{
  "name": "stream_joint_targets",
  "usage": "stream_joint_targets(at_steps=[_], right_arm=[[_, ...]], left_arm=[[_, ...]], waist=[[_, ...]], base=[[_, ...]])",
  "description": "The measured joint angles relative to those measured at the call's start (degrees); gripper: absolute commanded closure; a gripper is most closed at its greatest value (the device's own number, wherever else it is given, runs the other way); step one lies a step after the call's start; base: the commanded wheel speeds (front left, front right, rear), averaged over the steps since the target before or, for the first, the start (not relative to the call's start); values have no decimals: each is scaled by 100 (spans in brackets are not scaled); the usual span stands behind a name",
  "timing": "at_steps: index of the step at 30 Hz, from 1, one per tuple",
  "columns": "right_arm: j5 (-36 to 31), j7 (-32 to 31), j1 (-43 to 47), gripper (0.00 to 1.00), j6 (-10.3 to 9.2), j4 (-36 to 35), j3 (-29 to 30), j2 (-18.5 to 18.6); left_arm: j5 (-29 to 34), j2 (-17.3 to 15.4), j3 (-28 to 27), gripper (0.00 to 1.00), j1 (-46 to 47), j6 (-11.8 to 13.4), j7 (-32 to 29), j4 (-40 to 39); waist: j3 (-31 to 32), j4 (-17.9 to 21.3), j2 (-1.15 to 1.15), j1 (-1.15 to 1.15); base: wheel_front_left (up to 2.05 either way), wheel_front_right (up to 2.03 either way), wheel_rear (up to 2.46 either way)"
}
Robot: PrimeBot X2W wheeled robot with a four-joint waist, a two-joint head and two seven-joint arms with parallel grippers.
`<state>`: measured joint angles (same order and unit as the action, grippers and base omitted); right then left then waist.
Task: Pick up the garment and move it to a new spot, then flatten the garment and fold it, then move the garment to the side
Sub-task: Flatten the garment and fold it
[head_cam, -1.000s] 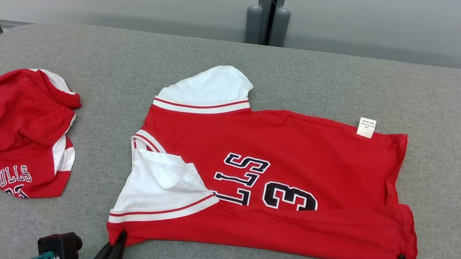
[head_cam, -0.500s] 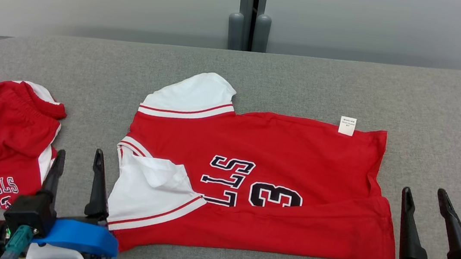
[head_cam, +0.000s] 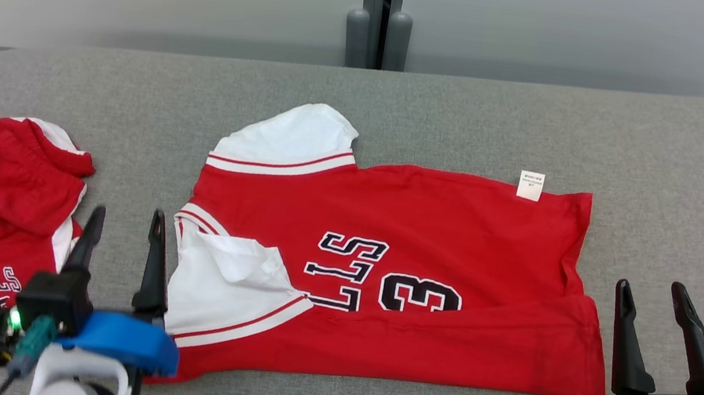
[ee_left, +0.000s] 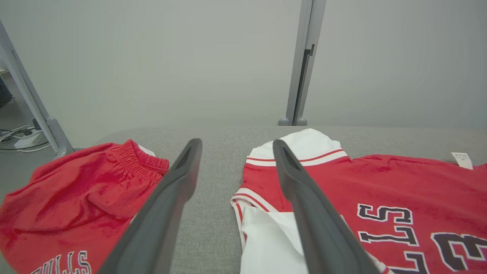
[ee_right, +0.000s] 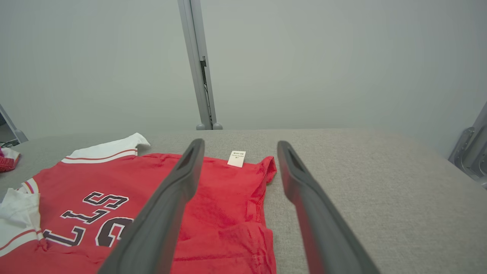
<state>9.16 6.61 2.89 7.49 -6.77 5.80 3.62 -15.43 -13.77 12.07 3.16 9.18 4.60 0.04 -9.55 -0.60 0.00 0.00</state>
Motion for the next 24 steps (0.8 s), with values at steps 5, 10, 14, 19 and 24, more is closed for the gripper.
stream_joint_targets(at_steps=[5,10,14,19,24], right_arm=[[23,-48,-156,0,0,-66,-40,-16],[42,-46,-430,0,0,-85,-123,-22],[49,-2,-564,0,0,-29,-189,-33],[60,82,-762,0,0,109,-326,-47],[87,174,-941,0,-1,233,-430,-49]], left_arm=[[-30,-152,194,0,990,-415,-513,118],[-216,-109,465,0,2444,-959,-1194,727],[-333,-22,581,0,3134,-1229,-1527,1430],[-628,108,613,0,4085,-1463,-1744,2829],[-672,96,719,0,4876,-1573,-1784,4057]], waist=[[-329,49,0,0],[-838,186,1,2],[-1117,280,1,1],[-1480,480,2,2],[-1772,665,1,1]], base=[[0,0,0],[0,0,0],[0,0,0],[0,0,0],[0,0,0]])
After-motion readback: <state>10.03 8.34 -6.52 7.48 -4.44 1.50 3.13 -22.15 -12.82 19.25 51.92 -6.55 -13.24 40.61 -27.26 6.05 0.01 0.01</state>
